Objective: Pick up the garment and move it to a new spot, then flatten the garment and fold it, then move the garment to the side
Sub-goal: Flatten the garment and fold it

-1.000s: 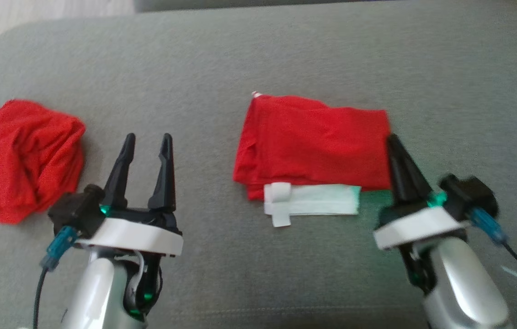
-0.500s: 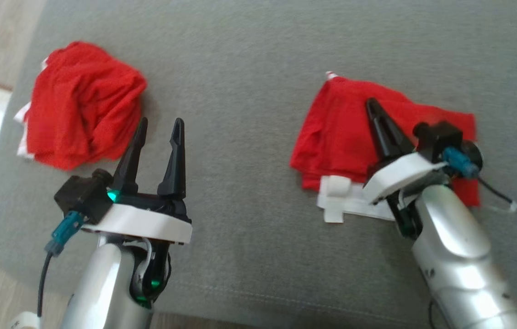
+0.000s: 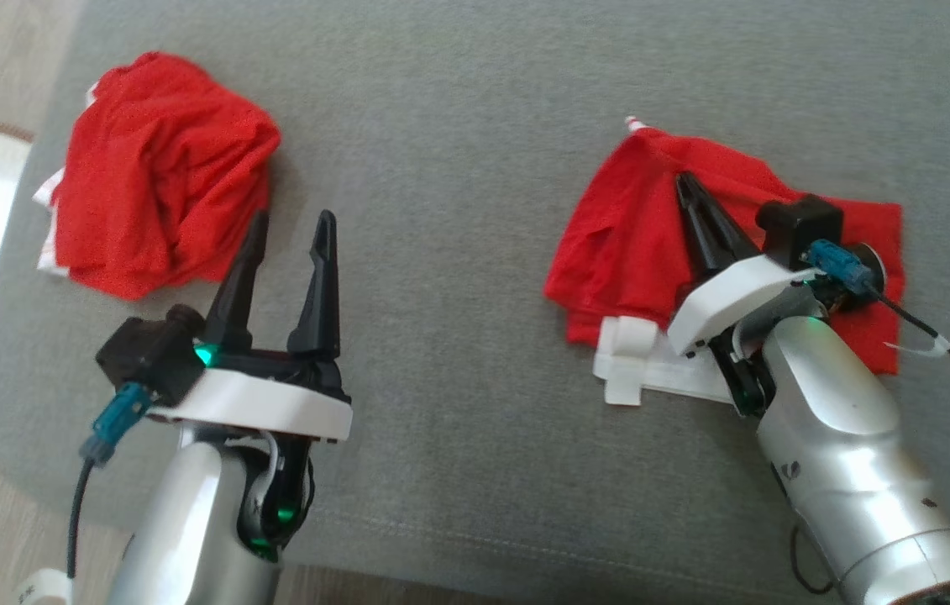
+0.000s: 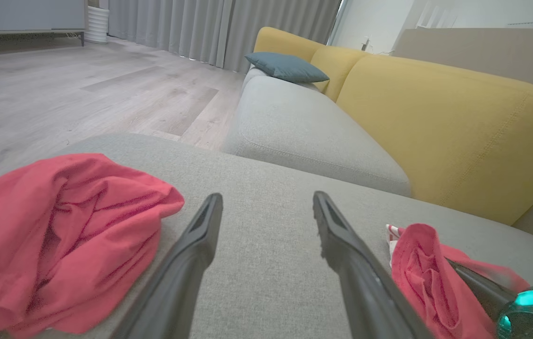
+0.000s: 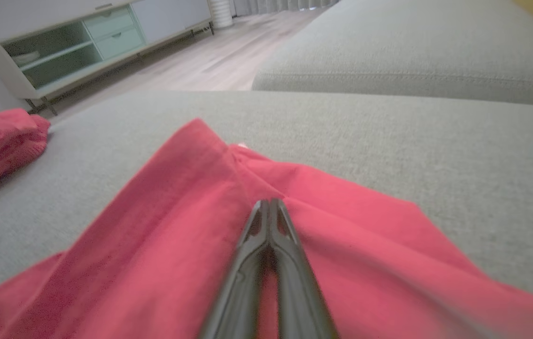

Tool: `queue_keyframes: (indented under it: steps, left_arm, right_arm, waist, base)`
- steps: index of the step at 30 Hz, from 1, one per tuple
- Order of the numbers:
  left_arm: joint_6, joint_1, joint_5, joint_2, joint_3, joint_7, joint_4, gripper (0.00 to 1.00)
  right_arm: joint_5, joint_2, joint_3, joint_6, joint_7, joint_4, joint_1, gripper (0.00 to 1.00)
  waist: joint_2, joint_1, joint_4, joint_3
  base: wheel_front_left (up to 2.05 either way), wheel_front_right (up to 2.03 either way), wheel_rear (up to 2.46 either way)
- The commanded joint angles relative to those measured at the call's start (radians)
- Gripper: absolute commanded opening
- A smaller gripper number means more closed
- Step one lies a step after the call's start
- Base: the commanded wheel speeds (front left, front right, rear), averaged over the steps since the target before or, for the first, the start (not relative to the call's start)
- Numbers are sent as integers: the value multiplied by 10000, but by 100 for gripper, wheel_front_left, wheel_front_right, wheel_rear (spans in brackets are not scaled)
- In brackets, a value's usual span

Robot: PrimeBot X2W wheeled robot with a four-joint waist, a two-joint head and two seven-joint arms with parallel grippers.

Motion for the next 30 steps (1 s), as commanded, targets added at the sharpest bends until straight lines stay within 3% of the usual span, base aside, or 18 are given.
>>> queue_keyframes:
  steps: [1,12,22,23,24,25,26,30]
  left_arm:
    - [-9,-414,41,91,364,-122,-298,100]
    - [-45,-162,202,91,802,-122,-407,100]
    - [-6,-40,158,91,933,-122,-480,100]
    - [-3,-15,168,91,949,-122,-475,100]
    - [-11,13,187,91,956,-122,-466,100]
    - [-25,42,219,91,957,-122,-448,100]
    - [-38,71,248,91,957,-122,-422,100]
    - [-113,212,362,91,918,-122,-215,100]
  right_arm:
    - [224,200,251,19,-9,-413,133,0]
    - [563,200,-64,19,-10,-3267,1473,0]
    - [-163,200,-1271,19,-10,-4729,2740,0]
    - [-184,200,-1427,19,-10,-4876,2920,17]
    - [-235,200,-1575,19,-10,-5023,3096,49]
    - [-286,200,-1714,19,-10,-5192,3272,91]
    - [-301,200,-1832,19,-10,-5351,3455,100]
    - [-282,200,-2093,19,-10,-5859,4181,100]
  waist:
    - [0,0,-264,-170]
    - [0,0,-1970,-1216]
    - [0,0,-2734,-1684]
    - [0,0,-2787,-1728]
    - [0,0,-2834,-1767]
    - [0,0,-2873,-1799]
    - [0,0,-2908,-1828]
    - [0,0,-3026,-1925]
  base:
    - [0,0,0]
    - [0,0,0]
    - [0,0,0]
    - [0,0,0]
    - [0,0,0]
    - [0,0,0]
    - [0,0,0]
    - [0,0,0]
